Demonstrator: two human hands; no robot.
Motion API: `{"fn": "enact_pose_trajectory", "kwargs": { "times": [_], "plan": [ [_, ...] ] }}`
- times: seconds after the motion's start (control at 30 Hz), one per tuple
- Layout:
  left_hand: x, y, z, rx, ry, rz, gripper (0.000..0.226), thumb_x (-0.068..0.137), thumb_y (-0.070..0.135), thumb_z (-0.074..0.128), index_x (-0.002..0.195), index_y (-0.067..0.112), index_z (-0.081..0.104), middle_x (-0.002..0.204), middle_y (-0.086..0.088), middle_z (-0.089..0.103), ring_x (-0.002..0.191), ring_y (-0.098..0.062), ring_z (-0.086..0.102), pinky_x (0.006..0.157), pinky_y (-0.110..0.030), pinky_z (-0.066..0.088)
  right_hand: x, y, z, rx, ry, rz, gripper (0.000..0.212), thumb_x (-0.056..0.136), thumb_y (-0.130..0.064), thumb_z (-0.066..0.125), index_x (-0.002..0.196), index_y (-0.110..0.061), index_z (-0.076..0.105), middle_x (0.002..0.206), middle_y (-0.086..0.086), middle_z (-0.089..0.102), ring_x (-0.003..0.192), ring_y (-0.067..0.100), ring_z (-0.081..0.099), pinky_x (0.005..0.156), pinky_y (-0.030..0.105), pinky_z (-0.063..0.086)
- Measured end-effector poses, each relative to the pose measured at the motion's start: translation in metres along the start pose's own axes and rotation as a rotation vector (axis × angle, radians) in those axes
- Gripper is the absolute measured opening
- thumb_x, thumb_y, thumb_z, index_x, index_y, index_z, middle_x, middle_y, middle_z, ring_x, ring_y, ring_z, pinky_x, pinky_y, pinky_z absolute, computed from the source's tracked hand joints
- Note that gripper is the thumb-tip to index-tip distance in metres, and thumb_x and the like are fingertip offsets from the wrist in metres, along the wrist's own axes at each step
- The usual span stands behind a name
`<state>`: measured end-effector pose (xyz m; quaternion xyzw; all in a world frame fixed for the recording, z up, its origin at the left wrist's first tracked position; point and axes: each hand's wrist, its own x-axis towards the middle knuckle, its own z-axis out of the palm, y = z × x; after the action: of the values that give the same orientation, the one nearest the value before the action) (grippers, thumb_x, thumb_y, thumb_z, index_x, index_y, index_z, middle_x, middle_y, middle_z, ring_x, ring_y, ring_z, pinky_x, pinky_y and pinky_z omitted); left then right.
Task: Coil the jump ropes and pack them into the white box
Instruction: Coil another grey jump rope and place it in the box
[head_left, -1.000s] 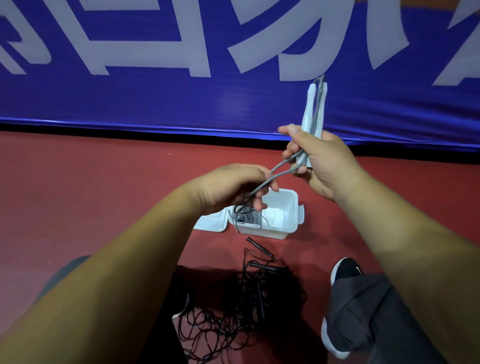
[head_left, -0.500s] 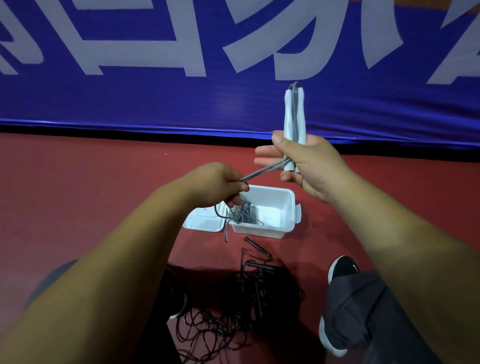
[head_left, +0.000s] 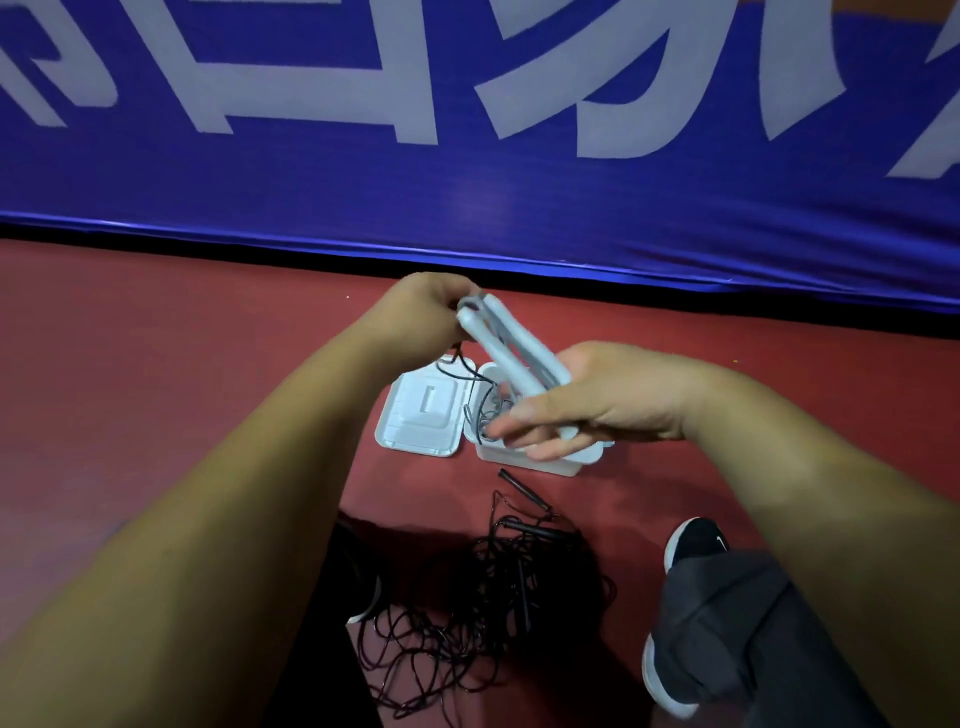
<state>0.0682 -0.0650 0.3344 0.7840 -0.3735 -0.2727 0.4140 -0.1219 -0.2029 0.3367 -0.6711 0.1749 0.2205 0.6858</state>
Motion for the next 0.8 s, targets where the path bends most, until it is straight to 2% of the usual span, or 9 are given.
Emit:
{"fn": "enact_pose_trajectory", "kwargs": {
  "times": [0.07, 0.13, 0.23, 0.3, 0.37, 0.43, 0.6, 0.7, 0.8],
  "plan": [
    [-0.003, 0.006, -0.001, -0.155, -0.085, -0.025, 0.021, 0.09, -0.001, 0.075, 0.109, 0.006, 0.074, 0.091, -0.006, 0.08, 0.084, -0.013, 0.074, 0.077, -0.031, 0.06, 0.003, 0.004, 0.008, -0.134, -0.091, 0.037, 0.021, 0.093, -0.019, 0.085, 0.089, -0.004, 0.07, 0.081, 0.012, 0.065, 0.076, 0.022, 0.063, 0.079, 0.033, 0.062],
    [-0.005, 0.011, -0.002, -0.177, -0.14, -0.002, 0.025, 0.086, -0.004, 0.08, 0.108, 0.006, 0.073, 0.084, 0.0, 0.078, 0.085, -0.015, 0.076, 0.083, -0.029, 0.061, 0.007, 0.01, 0.013, -0.21, -0.107, 0.078, 0.03, 0.086, -0.027, 0.092, 0.093, -0.007, 0.071, 0.088, 0.016, 0.061, 0.088, 0.026, 0.063, 0.107, 0.055, 0.055],
    [-0.009, 0.017, -0.001, -0.14, -0.237, 0.055, 0.026, 0.083, -0.007, 0.079, 0.105, 0.005, 0.072, 0.081, 0.0, 0.075, 0.091, -0.028, 0.077, 0.087, -0.037, 0.058, 0.013, 0.019, 0.012, -0.295, -0.158, 0.171, 0.05, 0.077, -0.039, 0.096, 0.098, -0.002, 0.069, 0.102, 0.019, 0.071, 0.106, 0.03, 0.072, 0.119, 0.073, 0.034],
    [-0.011, 0.02, 0.003, -0.101, -0.279, 0.089, 0.026, 0.084, -0.01, 0.077, 0.105, 0.003, 0.072, 0.076, 0.004, 0.069, 0.073, -0.013, 0.07, 0.073, -0.026, 0.054, 0.014, 0.02, 0.012, -0.277, -0.165, 0.224, 0.059, 0.078, -0.028, 0.092, 0.122, 0.003, 0.068, 0.121, 0.023, 0.075, 0.116, 0.034, 0.074, 0.116, 0.066, 0.043],
    [-0.014, 0.024, 0.006, -0.043, -0.296, 0.127, 0.025, 0.085, -0.009, 0.076, 0.105, 0.005, 0.073, 0.075, 0.004, 0.061, 0.063, -0.005, 0.056, 0.063, -0.018, 0.047, 0.014, 0.02, 0.009, -0.228, -0.133, 0.246, 0.066, 0.085, -0.015, 0.084, 0.139, 0.005, 0.051, 0.122, 0.026, 0.075, 0.111, 0.034, 0.077, 0.101, 0.048, 0.06],
    [-0.016, 0.025, 0.008, 0.0, -0.29, 0.149, 0.023, 0.086, -0.006, 0.076, 0.104, 0.009, 0.075, 0.077, 0.004, 0.061, 0.064, -0.006, 0.052, 0.063, -0.018, 0.046, 0.013, 0.019, 0.008, -0.213, -0.124, 0.264, 0.051, 0.096, -0.003, 0.07, 0.14, -0.001, 0.043, 0.117, 0.022, 0.078, 0.104, 0.035, 0.079, 0.089, 0.038, 0.065],
    [-0.018, 0.025, 0.012, 0.118, -0.236, 0.198, 0.013, 0.086, 0.006, 0.08, 0.092, 0.017, 0.078, 0.084, -0.005, 0.075, 0.068, -0.008, 0.063, 0.064, -0.024, 0.053, 0.022, 0.026, -0.001, -0.283, -0.044, 0.322, 0.049, 0.091, -0.011, 0.071, 0.133, 0.004, 0.053, 0.116, 0.023, 0.078, 0.105, 0.036, 0.079, 0.117, 0.061, 0.045],
    [-0.018, 0.023, 0.014, 0.168, -0.232, 0.205, 0.011, 0.086, 0.007, 0.079, 0.09, 0.018, 0.079, 0.083, -0.009, 0.076, 0.07, -0.021, 0.073, 0.064, -0.029, 0.06, 0.025, 0.027, -0.004, -0.251, 0.076, 0.271, 0.047, 0.092, -0.002, 0.064, 0.136, 0.001, 0.049, 0.116, 0.029, 0.075, 0.098, 0.036, 0.08, 0.103, 0.059, 0.058],
    [-0.017, 0.022, 0.013, 0.265, -0.255, 0.245, 0.012, 0.086, 0.016, 0.084, 0.093, 0.025, 0.081, 0.084, 0.006, 0.078, 0.078, -0.013, 0.074, 0.071, -0.028, 0.058, 0.026, 0.028, -0.01, -0.212, 0.227, 0.226, 0.049, 0.095, 0.007, 0.058, 0.141, 0.001, 0.04, 0.119, 0.033, 0.067, 0.092, 0.036, 0.081, 0.08, 0.044, 0.067]
  ]
}}
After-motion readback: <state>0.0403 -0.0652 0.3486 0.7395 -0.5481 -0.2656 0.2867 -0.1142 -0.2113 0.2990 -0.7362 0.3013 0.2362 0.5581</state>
